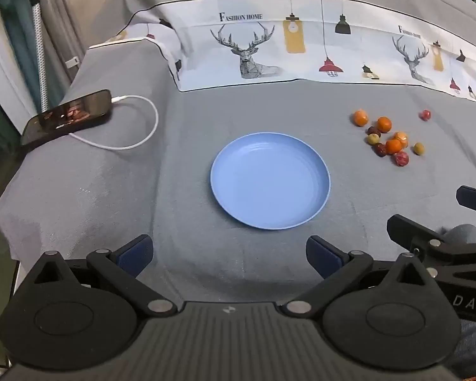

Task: Organize fruits

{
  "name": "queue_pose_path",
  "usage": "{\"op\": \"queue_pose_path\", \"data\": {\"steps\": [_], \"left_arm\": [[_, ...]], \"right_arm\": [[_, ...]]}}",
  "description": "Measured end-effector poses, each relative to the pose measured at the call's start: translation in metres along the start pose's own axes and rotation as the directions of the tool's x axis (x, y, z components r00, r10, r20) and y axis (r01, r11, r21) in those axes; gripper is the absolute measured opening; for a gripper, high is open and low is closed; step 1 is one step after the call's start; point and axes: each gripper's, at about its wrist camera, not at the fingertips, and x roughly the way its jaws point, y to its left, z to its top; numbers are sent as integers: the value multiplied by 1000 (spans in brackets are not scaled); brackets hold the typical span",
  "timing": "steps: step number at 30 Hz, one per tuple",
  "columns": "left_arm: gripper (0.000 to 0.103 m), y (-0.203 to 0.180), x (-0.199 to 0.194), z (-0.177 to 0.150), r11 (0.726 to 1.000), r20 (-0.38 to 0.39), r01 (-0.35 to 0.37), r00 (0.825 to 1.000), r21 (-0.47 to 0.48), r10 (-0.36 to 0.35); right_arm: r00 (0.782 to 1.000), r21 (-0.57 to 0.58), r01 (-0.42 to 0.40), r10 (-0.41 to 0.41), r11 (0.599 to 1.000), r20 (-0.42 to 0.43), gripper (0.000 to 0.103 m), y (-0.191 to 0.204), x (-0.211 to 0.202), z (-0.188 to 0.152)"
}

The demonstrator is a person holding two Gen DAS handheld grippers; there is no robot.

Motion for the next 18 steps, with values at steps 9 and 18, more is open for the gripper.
{"op": "queue_pose_path", "data": {"steps": [9,18], "left_arm": [[103,14,-5,3,1000,-29,5,1000,-24,-5],[103,17,-4,4,1000,-32,4,999,-22,-5]], "right_arm": [[999,10,-25,26,1000,-26,102,8,-2,3],[998,23,-39,39,999,-39,102,7,-1,3]]}}
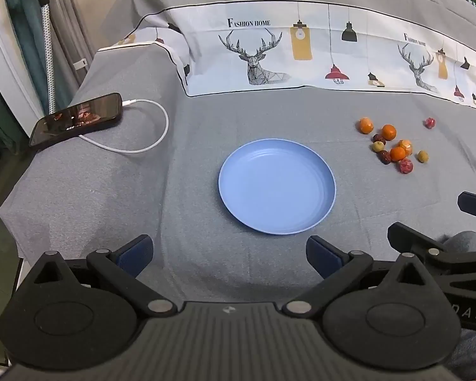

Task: Organize fruits

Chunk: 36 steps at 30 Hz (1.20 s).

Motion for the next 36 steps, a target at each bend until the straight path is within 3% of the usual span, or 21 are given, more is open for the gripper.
{"op": "queue_pose_path", "data": {"steps": [36], "left_arm": [[102,4,-6,-2,1000,6,-17,1000,2,17]], "right_arm": [[1000,10,-8,8,1000,2,102,-1,-1,-2]]}}
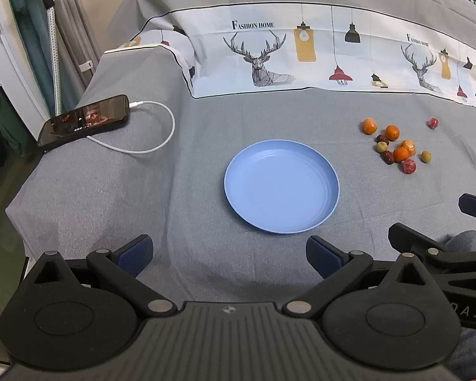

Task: Organize fruits

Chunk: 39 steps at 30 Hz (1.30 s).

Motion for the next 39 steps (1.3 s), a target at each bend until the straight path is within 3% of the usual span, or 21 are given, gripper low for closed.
{"op": "queue_pose_path", "data": {"steps": [17,39], "left_arm": [[103,2,7,2,1000,-24,-6,1000,1,6],[103,2,-1,1,1000,-13,-9,1000,-13,9]], "right_arm": [[1000,-4,-18,18,1000,-21,102,3,6,-1],[1000,-1,-17,17,1000,12,102,5,-2,0]]}}
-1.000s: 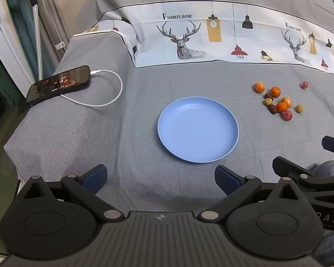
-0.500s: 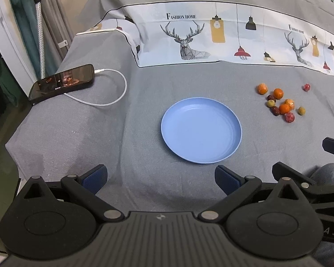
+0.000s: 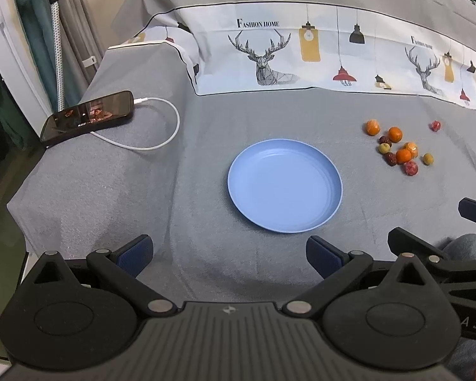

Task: Organize fruits

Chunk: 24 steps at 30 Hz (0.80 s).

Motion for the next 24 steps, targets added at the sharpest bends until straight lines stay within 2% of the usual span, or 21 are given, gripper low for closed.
{"op": "queue_pose_path", "data": {"steps": [11,24], "left_arm": [[103,-3,-4,5,1000,4,-6,1000,16,6],[103,-16,2,14,999,-19,-20,1000,30,21]], "right_arm": [[1000,21,12,-12,1000,15,102,-3,-3,-2],[999,98,-20,17,995,27,102,-18,2,-1]]}}
